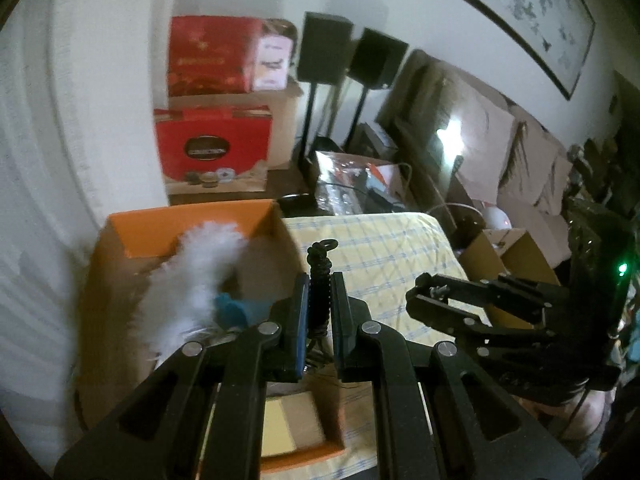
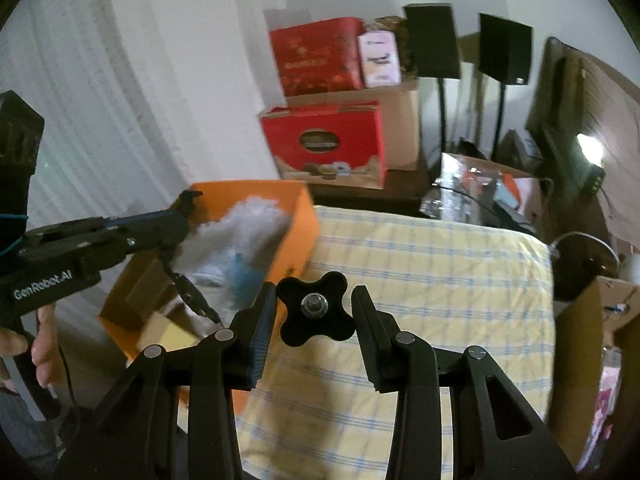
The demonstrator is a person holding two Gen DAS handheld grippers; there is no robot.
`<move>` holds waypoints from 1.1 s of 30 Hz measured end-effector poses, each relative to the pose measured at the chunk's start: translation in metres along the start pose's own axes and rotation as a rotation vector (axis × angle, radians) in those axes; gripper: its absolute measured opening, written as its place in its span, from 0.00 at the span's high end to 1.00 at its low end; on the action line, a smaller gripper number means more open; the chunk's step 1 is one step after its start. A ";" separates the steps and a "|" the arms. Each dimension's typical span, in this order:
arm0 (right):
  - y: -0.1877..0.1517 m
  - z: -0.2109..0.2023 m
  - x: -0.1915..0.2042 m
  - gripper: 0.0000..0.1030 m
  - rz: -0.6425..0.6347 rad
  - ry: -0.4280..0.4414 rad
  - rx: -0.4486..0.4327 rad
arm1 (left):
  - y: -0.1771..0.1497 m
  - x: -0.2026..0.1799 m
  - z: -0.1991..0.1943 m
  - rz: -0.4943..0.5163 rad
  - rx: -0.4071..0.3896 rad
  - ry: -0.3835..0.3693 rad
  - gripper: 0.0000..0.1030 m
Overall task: Organize objects
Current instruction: 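Carry the strap into the box with the left tool while the right tool carries the knob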
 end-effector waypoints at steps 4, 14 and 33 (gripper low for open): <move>0.001 0.010 0.025 0.62 -0.036 0.024 0.014 | -0.007 0.026 -0.014 -0.025 -0.006 0.041 0.91; 0.001 0.044 0.084 0.62 -0.107 0.099 0.061 | -0.030 0.072 -0.022 -0.049 0.024 0.131 0.91; -0.020 0.106 0.155 0.62 -0.190 0.185 0.163 | -0.071 0.124 -0.006 -0.109 0.127 0.223 0.88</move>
Point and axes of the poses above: each gripper's, at about its wrist camera, not at the fingertips, and z roughly the way its jaws point, x to its left, y to its top, the point moved 2 cm from there along z, roughly the way its jaws point, and after that the axes turned 1 degree about -y, right-handed, at the moved point
